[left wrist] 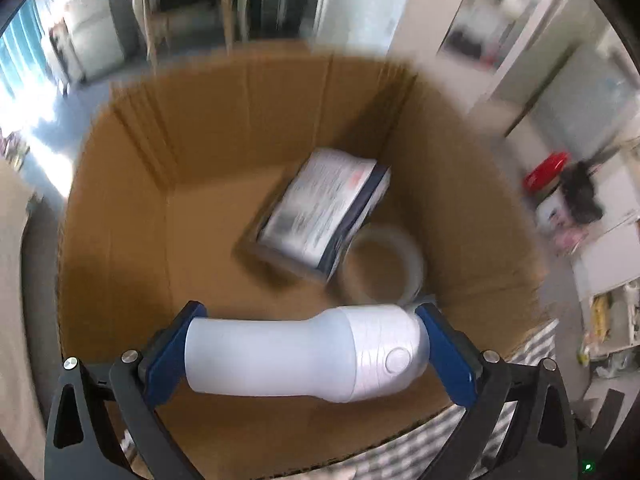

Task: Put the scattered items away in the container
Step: 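Lower the white bottle with the left gripper into the cardboard box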

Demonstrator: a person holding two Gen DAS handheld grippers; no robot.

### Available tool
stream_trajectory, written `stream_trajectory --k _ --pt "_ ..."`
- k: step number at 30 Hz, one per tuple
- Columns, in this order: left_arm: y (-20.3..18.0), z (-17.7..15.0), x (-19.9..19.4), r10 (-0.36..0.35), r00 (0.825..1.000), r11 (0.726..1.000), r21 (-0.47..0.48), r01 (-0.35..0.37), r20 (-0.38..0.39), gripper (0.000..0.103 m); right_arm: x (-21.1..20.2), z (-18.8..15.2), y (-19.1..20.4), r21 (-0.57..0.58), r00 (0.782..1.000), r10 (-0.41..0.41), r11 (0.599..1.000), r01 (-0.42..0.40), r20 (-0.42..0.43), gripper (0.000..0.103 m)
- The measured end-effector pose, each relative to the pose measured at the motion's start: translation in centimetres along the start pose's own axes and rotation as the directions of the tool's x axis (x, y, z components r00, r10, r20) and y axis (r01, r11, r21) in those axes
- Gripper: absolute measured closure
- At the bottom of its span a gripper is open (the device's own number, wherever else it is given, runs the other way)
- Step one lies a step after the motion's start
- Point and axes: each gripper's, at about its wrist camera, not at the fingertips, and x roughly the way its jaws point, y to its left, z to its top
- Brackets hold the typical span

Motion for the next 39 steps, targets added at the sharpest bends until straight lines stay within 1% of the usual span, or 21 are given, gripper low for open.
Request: stream_trajectory --k 1,2,4,5,7,10,11,12,15,17,19,21,24,25,27,30,33,36,39 --pt "0.9 -0.1 -0.6 -0.094 0.995 0.994 -0.054 0.096 0.038 0.000 0.0 0.2 0.0 -0.002 1.000 0.000 1.000 0.000 0.002 0.020" --pt "1.5 0.0 -0.6 -0.135 0.990 0.985 -0.099 0.138 0.033 0.000 0.0 0.4 -0.1 -0.004 1.000 0.011 1.000 -0.011 0.003 0.020" --pt "2.3 0.2 0.0 -0.144 0.989 0.978 -0.156 0.139 -0.021 0.000 -0.3 0.9 0.1 -0.008 0.998 0.053 0.999 -0.053 0.018 0.020" --pt "2.5 0.1 -0.1 -0.191 0.981 0.967 -0.176 0.183 -0.029 0.000 -0.4 1.0 0.4 -0.011 0.997 0.065 0.998 -0.065 0.029 0.020" --pt "3.2 -0.2 -1.0 -0.314 0.949 0.926 -0.217 0.308 0.005 0.000 -0.7 1.6 1.1 -0.020 0.995 0.086 0.996 -0.085 0.052 0.020" --pt "4.1 -0.2 -2.4 -0.411 0.910 0.874 -0.258 0.411 0.056 0.000 -0.8 2.4 1.7 -0.022 0.990 0.124 0.992 -0.122 0.069 0.020" --pt "4.3 -0.1 -2.8 -0.424 0.903 0.864 -0.267 0.427 0.073 0.000 -0.9 2.8 2.0 -0.017 0.987 0.138 0.990 -0.137 0.078 0.020" --pt "4.3 0.3 -3.1 -0.422 0.903 0.862 -0.272 0.427 0.079 0.000 -1.2 3.3 2.2 -0.012 0.983 0.160 0.987 -0.159 0.094 0.020" --pt "4.0 1.8 -3.4 -0.397 0.915 0.873 -0.278 0.401 0.072 0.000 -2.4 4.9 2.9 0.000 0.964 0.222 0.974 -0.225 0.144 0.020" --pt "4.4 1.9 -3.3 -0.380 0.923 0.877 -0.294 0.381 0.063 0.000 -3.8 5.5 3.6 0.006 0.950 0.256 0.965 -0.261 0.180 0.020" --pt "4.8 1.8 -2.4 -0.367 0.929 0.876 -0.316 0.365 0.057 0.000 -4.6 7.4 4.1 0.007 0.934 0.284 0.956 -0.292 0.215 0.020" --pt "5.0 1.6 -1.7 -0.344 0.938 0.877 -0.344 0.336 0.038 0.000 -5.2 9.1 5.0 0.001 0.924 0.295 0.953 -0.304 0.245 0.020" --pt "5.1 1.4 -1.2 -0.378 0.925 0.851 -0.377 0.366 0.044 0.000 -6.5 11.7 6.5 -0.015 0.902 0.322 0.943 -0.332 0.288 0.020" --pt "5.0 1.4 -1.2 -0.373 0.927 0.853 -0.378 0.360 0.042 0.000 -6.9 12.7 6.9 -0.022 0.894 0.336 0.938 -0.345 0.297 0.020" --pt "5.0 1.6 -1.1 -0.366 0.930 0.854 -0.381 0.353 0.043 0.000 -7.4 13.7 7.9 -0.040 0.885 0.345 0.936 -0.350 0.312 0.020" --pt "5.0 1.7 -1.5 -0.376 0.925 0.845 -0.390 0.366 0.054 0.000 -7.8 15.2 9.6 -0.065 0.879 0.334 0.941 -0.333 0.341 0.020" --pt "5.1 1.9 -2.1 -0.368 0.927 0.841 -0.398 0.366 0.075 0.000 -7.9 16.3 10.9 -0.097 0.872 0.341 0.940 -0.328 0.351 0.020" --pt "5.3 1.9 -2.7 -0.348 0.933 0.842 -0.408 0.354 0.091 0.000 -7.7 16.8 12.0 -0.135 0.868 0.346 0.938 -0.318 0.357 0.020" --pt "5.6 1.8 -3.0 -0.344 0.933 0.836 -0.416 0.357 0.108 0.000 -7.2 17.4 12.3 -0.158 0.860 0.364 0.931 -0.328 0.357 0.020"
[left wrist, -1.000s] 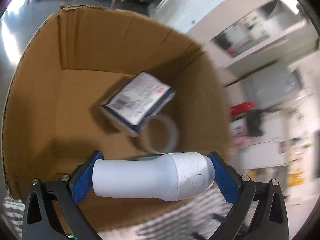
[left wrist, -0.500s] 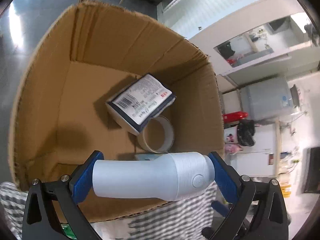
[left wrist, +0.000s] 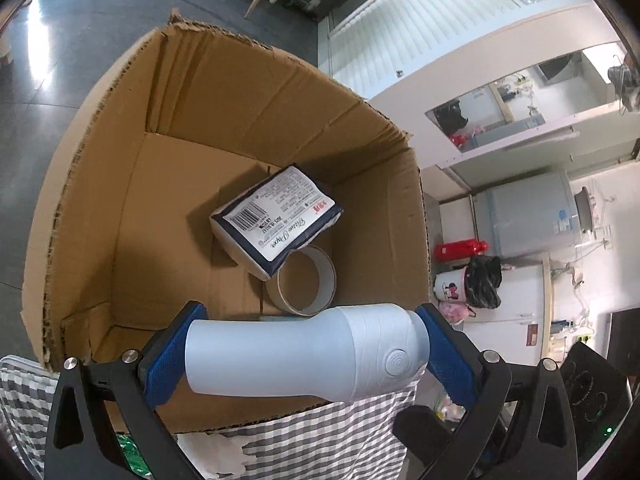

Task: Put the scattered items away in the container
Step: 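Lower the white bottle with the left gripper into the cardboard box, then open the left gripper to drop the white bottle into the box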

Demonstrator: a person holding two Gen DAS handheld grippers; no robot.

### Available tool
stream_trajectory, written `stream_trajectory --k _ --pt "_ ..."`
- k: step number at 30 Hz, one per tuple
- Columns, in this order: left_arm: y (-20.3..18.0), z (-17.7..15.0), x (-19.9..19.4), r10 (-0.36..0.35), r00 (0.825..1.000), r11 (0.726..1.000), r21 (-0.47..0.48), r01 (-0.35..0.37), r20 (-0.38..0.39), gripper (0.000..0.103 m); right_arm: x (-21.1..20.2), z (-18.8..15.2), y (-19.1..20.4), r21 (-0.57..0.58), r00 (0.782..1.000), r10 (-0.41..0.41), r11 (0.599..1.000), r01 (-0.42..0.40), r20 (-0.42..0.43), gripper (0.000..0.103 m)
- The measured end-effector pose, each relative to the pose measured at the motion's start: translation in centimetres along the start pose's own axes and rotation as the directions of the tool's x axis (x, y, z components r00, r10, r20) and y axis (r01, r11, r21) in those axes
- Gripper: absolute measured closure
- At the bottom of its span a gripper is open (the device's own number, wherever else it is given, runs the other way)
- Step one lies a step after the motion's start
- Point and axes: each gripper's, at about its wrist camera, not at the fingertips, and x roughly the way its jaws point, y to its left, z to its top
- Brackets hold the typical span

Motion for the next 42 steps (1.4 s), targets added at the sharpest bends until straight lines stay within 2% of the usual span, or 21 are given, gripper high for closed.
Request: stream_trajectory --k 4,11,15,24,26,31,34,36,37,38,39,40,42 --pt "0.2 0.0 -0.1 0.013 1.000 1.000 -0.004 -0.013 0.017 0.000 0.1 -1.2 -0.3 0.017 0.999 0.035 0.999 -0.035 0.004 0.020" --pt "0.4 0.0 0.1 0.054 0.998 0.999 -0.005 -0.054 0.032 0.000 0.6 -2.3 -0.5 0.035 0.999 0.050 0.998 -0.050 -0.004 0.020" --pt "0.5 0.1 -0.1 0.056 0.997 0.998 -0.007 -0.056 0.046 0.000 0.9 -2.3 -0.9 0.054 0.999 0.039 0.998 -0.039 0.000 0.014" --pt "1.1 -0.2 1.2 0.064 0.998 0.998 -0.025 -0.064 0.010 0.000 1.6 -2.2 -1.4 0.097 1.000 0.008 0.995 -0.009 0.007 0.010" --pt "1.5 -0.2 1.5 0.051 0.999 0.997 -0.056 -0.051 0.003 0.000 1.8 -2.1 -1.5 0.092 1.000 -0.001 0.996 0.000 0.012 0.010" --pt "1.6 -0.1 1.5 0.069 0.998 0.996 -0.055 -0.068 0.005 0.000 1.9 -2.2 -1.5 0.079 1.000 -0.008 0.997 0.007 0.012 0.009" --pt "2.3 0.2 0.9 0.029 0.999 0.994 -0.107 -0.026 0.030 0.000 1.7 -2.1 -1.6 0.089 1.000 -0.006 0.996 0.004 0.016 0.009" --pt "3.0 0.6 0.2 -0.003 0.998 0.989 -0.150 0.013 0.064 0.000 1.9 -2.3 -1.5 0.077 0.998 -0.060 0.995 0.060 0.006 0.009" --pt "3.6 0.9 -0.6 -0.097 0.990 0.978 -0.176 0.113 0.098 0.000 2.1 -2.5 -1.7 0.070 0.992 -0.124 0.990 0.124 -0.007 0.011" --pt "3.8 1.0 -1.0 -0.137 0.984 0.971 -0.180 0.156 0.111 0.000 2.4 -2.6 -2.2 0.073 0.985 -0.173 0.982 0.174 -0.023 0.011" --pt "3.9 1.2 -1.3 -0.123 0.986 0.974 -0.174 0.142 0.116 0.000 2.2 -2.5 -2.8 0.093 0.987 -0.158 0.983 0.160 -0.024 0.013" --pt "3.9 1.5 -1.5 -0.073 0.991 0.983 -0.162 0.091 0.113 0.000 1.6 -2.3 -3.3 0.113 0.991 -0.132 0.985 0.132 -0.012 0.013" --pt "3.9 1.7 -1.3 -0.056 0.993 0.987 -0.145 0.071 0.102 0.000 0.6 -1.7 -3.7 0.123 0.994 -0.110 0.987 0.108 0.013 0.013"
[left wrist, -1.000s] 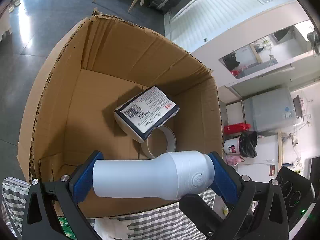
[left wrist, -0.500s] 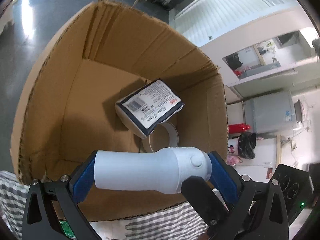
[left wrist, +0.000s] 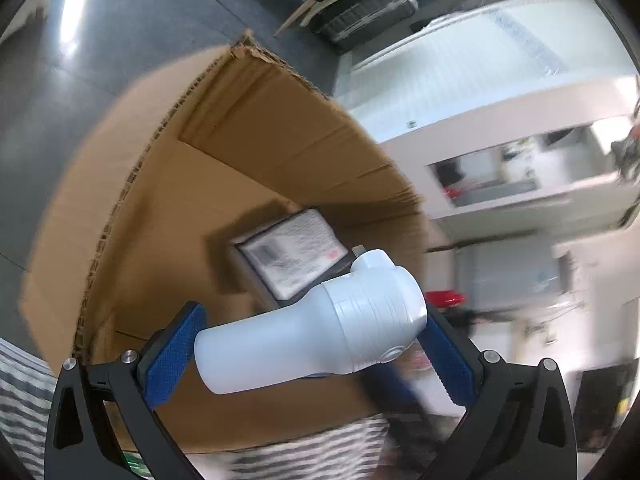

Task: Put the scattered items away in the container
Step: 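Open the left gripper to drop the white bottle into the box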

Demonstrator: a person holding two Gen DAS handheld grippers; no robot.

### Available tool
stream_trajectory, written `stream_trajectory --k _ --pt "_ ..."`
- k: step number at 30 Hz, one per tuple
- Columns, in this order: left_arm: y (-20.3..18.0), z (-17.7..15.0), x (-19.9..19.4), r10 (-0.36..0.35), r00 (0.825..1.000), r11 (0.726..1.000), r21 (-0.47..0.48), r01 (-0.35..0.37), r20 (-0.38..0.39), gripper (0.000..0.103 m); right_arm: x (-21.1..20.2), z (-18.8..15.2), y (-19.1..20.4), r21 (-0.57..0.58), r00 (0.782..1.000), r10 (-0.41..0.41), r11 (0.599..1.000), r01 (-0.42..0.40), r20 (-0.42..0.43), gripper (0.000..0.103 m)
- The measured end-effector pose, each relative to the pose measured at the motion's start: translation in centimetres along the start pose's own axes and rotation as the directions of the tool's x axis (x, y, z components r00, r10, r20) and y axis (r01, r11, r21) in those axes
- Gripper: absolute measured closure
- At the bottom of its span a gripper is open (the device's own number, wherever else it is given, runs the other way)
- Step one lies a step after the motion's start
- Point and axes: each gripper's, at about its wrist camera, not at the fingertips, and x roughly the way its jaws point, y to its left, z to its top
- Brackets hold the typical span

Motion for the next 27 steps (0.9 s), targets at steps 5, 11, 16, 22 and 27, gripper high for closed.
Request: stream_trajectory --k 5,11,16,22,27 --pt "-1.1 0.0 1.7 0.010 0.999 1.000 0.014 -0.009 -0.040 0.000 -1.2 0.1 0.1 0.010 0.994 0.107 0.994 -0.107 0.002 0.013" --pt "-1.6 -1.3 3.0 -0.039 0.996 0.999 0.019 0.040 -0.081 0.000 0.2 0.1 2.2 -0.010 0.987 0.157 0.988 -0.157 -0.021 0.013" --pt "-2.0 -1.4 3.7 0.002 0.992 0.999 0.037 0.002 -0.124 0.000 1.2 0.5 1.9 0.008 0.993 0.115 0.993 -0.115 -0.021 0.011" --pt "-2.2 -1.3 3.7 0.057 0.990 0.997 0.068 -0.048 -0.130 0.000 1.5 0.5 1.5 0.017 0.999 0.043 0.999 -0.042 -0.024 0.012" --pt "-2.7 0.1 1.9 0.055 0.994 0.992 0.121 -0.043 -0.094 0.000 1.1 1.0 -0.8 0.087 1.000 0.000 0.996 0.001 -0.015 0.013"
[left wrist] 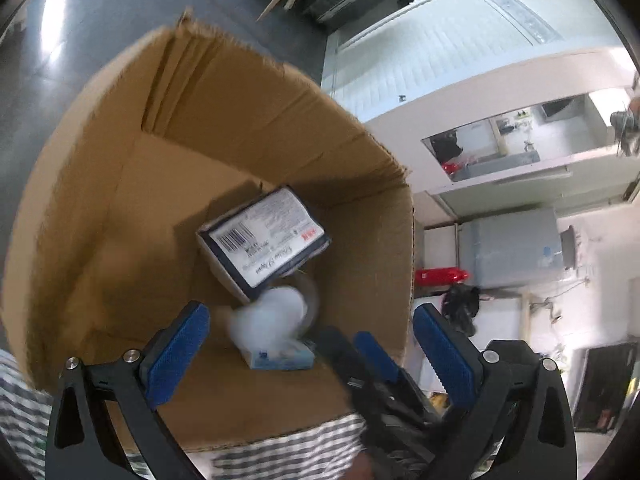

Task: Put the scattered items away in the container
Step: 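Open the left gripper to drop the white bottle into the box, then grasp the white plush toy with the right gripper while the left gripper moves toward the green packet, then carry the white plush toy into the box and open the right gripper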

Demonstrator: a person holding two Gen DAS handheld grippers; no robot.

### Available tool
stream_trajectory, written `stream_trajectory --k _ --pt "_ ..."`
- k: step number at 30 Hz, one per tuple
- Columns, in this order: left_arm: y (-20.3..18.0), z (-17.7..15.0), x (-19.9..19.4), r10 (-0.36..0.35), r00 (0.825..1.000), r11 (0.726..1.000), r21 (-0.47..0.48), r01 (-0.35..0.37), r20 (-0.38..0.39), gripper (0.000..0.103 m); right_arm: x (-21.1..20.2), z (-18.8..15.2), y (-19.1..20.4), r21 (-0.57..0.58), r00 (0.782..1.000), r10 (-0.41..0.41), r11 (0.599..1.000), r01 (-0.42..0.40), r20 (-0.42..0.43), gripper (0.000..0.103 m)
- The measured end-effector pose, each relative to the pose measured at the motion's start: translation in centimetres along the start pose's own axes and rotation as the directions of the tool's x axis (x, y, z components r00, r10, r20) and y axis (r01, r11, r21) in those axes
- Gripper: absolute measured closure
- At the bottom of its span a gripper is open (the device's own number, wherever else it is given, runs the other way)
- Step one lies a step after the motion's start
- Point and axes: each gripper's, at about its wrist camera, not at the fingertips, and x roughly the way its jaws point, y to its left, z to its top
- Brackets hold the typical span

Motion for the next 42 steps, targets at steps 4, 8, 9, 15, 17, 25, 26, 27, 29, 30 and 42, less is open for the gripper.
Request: stream_trajectory --k 4,8,9,15,17,25,26,27,29,30,42 --pt "0.7 -0.4 -1.1 0.039 0.999 0.999 0.022 -0.039 0.003 0.000 -2.3 -0.2 0.6 -0.076 0.999 -0.034 0.996 0.036 0.022 0.013" --pt "0.1 -2.7 -4.1 0.175 0.982 0.970 0.158 -0.184 0.066 0.000 -5.3 -2.9 0.4 -0.159 1.000 -0.017 0.987 0.016 -0.005 0.013" --pt "0.1 -3.6 -4.8 0.209 0.975 0.957 0.186 -0.220 0.081 0.000 -5.8 -4.1 0.6 -0.202 0.999 -0.028 0.979 0.024 -0.016 0.013" --pt "4.0 -9.2 -8.2 0.345 0.935 0.902 0.250 -0.353 0.074 0.000 -5.1 -12.4 2.7 -0.334 0.980 -0.054 0.943 -0.014 -0.193 0.013" --pt "6.8 -10.9 -8.7 0.416 0.907 0.876 0.237 -0.420 0.072 0.000 -3.9 -14.6 3.8 -0.342 0.972 -0.050 0.939 -0.033 -0.230 0.013" --pt "15.5 -15.1 -9.6 0.465 0.885 0.876 0.157 -0.456 -0.019 0.000 2.3 -17.0 6.7 -0.398 0.970 -0.088 0.917 -0.010 -0.227 0.013" --pt "16.1 -15.4 -9.8 0.458 0.888 0.880 0.154 -0.450 -0.025 0.000 2.9 -17.1 6.9 -0.407 0.970 -0.106 0.914 0.008 -0.218 0.013" --pt "16.5 -15.7 -10.0 0.452 0.892 0.883 0.157 -0.442 -0.030 0.000 3.5 -17.2 7.0 -0.413 0.969 -0.123 0.910 0.024 -0.215 0.013" --pt "17.4 -16.3 -10.3 0.445 0.895 0.884 0.170 -0.435 -0.027 0.000 4.4 -17.4 6.8 -0.397 0.965 -0.136 0.917 0.037 -0.225 0.013" --pt "17.6 -16.5 -10.5 0.445 0.895 0.882 0.181 -0.434 -0.024 0.000 4.6 -17.6 6.8 -0.395 0.964 -0.145 0.917 0.047 -0.223 0.013" --pt "19.8 -18.7 -8.7 0.430 0.903 0.871 0.272 -0.409 -0.021 0.000 4.0 -20.1 7.5 -0.409 0.949 -0.284 0.888 0.209 -0.133 0.032"
